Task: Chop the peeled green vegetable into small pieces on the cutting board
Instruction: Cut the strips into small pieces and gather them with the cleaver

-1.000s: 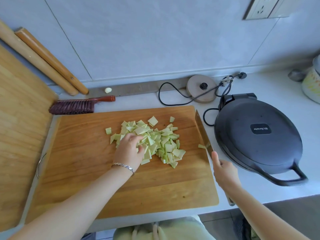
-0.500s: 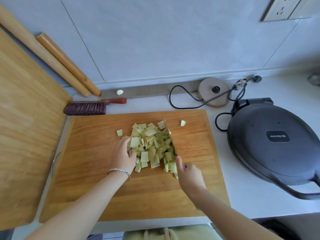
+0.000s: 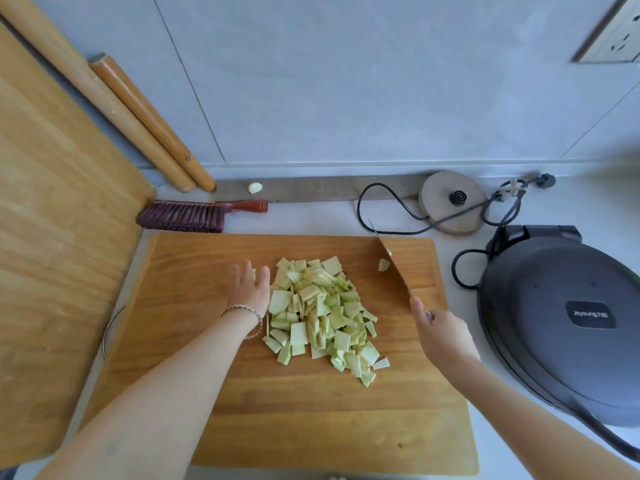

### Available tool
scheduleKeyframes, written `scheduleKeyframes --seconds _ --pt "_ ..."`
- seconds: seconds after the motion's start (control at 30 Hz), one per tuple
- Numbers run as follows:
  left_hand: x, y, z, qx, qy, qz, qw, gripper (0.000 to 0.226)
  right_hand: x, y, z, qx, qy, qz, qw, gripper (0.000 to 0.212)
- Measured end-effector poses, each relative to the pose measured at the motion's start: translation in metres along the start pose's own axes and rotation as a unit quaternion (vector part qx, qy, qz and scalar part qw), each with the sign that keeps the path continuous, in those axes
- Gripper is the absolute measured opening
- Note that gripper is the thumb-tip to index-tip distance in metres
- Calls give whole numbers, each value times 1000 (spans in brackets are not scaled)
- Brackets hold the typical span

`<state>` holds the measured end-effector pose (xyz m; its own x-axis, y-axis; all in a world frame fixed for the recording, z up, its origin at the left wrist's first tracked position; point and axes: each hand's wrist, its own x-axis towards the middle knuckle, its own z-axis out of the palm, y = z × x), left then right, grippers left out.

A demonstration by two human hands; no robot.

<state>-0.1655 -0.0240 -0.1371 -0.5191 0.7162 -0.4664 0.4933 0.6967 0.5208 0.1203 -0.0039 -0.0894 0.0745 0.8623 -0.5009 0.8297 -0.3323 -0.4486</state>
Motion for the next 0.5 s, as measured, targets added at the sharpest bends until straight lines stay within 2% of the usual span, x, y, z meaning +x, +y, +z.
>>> scheduleKeyframes --seconds 0.13,0.23,0.33,0.4,0.5 --pt "1 11 11 -38 -31 56 997 53 -2 -9 10 -47 -52 -33 997 53" --pt "-5 20 15 -42 -84 108 990 52 -7 -15 20 -91 -104 -78 987 50" --pt "-10 24 8 -24 -123 112 986 48 -9 -18 17 -94 -117 -100 984 51" --pt "-11 24 1 10 -89 142 986 47 -9 -19 8 -84 -114 -109 984 52" --pt "-17 28 -11 8 13 202 979 44 -11 -20 -10 -43 -120 -119 985 54"
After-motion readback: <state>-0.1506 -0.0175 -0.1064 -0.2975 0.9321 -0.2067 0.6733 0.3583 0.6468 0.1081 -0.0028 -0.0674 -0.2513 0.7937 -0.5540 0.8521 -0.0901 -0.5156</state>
